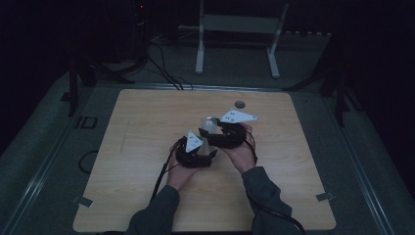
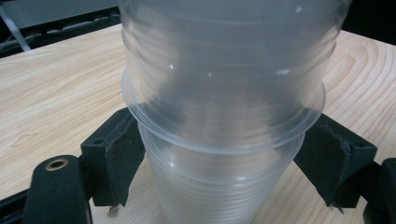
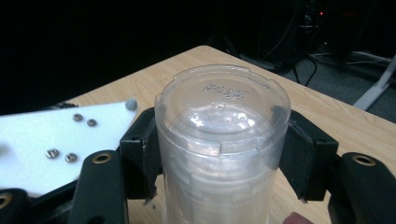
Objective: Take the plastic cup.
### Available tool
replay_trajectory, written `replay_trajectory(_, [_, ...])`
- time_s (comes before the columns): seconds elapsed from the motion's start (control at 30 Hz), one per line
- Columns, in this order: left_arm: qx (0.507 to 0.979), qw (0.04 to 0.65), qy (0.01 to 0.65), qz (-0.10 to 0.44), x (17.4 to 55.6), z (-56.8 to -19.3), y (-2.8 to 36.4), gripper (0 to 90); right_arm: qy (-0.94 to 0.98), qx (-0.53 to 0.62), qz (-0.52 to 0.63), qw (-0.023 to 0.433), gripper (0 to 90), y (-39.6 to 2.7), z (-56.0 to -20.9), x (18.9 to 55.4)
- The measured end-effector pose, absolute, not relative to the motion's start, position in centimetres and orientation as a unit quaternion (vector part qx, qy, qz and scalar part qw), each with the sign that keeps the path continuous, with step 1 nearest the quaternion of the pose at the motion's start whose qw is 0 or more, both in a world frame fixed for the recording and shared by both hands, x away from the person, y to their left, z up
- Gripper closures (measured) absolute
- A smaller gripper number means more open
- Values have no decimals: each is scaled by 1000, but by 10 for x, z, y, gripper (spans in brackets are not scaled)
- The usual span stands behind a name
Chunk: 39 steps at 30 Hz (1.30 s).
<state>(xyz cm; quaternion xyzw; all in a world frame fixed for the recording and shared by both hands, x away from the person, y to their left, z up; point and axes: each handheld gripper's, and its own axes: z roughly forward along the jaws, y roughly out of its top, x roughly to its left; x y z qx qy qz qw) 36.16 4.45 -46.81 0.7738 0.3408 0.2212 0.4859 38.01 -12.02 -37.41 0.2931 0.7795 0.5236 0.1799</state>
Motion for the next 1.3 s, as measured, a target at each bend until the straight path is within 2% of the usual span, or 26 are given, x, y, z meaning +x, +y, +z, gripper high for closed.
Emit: replay_trajectory(1.3, [762, 500, 349, 216, 347, -459, 56, 167, 753, 275, 561, 205, 382, -130, -326, 369])
